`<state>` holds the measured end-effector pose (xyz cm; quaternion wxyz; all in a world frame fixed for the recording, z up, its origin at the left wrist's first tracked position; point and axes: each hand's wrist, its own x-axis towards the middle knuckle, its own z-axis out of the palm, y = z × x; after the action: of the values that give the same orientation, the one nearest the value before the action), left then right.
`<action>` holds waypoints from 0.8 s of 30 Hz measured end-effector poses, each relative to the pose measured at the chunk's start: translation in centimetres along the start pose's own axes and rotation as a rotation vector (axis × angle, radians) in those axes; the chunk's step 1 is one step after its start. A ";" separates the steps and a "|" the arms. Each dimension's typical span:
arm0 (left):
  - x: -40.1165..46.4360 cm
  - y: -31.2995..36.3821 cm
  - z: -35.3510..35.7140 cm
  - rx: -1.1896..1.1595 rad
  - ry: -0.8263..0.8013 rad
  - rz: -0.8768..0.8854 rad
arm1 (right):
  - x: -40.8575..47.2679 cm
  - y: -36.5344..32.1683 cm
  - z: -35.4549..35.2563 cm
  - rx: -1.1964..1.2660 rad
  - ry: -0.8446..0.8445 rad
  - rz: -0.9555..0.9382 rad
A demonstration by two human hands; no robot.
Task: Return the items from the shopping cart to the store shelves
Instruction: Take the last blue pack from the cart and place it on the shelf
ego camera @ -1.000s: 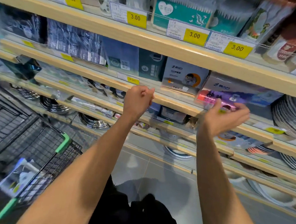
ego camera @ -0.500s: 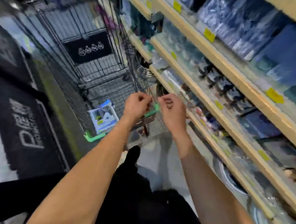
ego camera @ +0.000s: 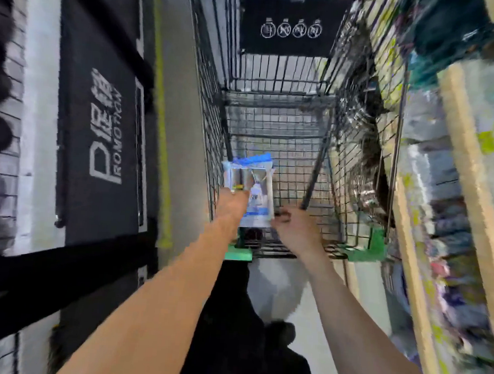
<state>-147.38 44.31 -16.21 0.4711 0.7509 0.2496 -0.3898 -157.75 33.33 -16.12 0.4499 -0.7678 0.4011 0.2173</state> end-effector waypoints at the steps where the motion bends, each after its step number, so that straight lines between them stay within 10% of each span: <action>1: 0.3 -0.5 0.4 -0.016 0.046 -0.070 | 0.5 0.2 0.2 -0.021 -0.018 0.019; 8: 6.8 -0.9 3.6 0.217 0.225 -0.179 | 9.5 2.0 2.9 -0.141 -0.041 0.059; 24: 15.2 -2.5 4.3 0.311 -0.065 -0.255 | 18.6 8.4 2.9 0.237 -0.192 0.236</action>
<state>-142.04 41.61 -31.04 0.3039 0.7641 0.2641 -0.5040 -153.66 25.76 -34.82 0.5447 -0.6330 0.4661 0.2922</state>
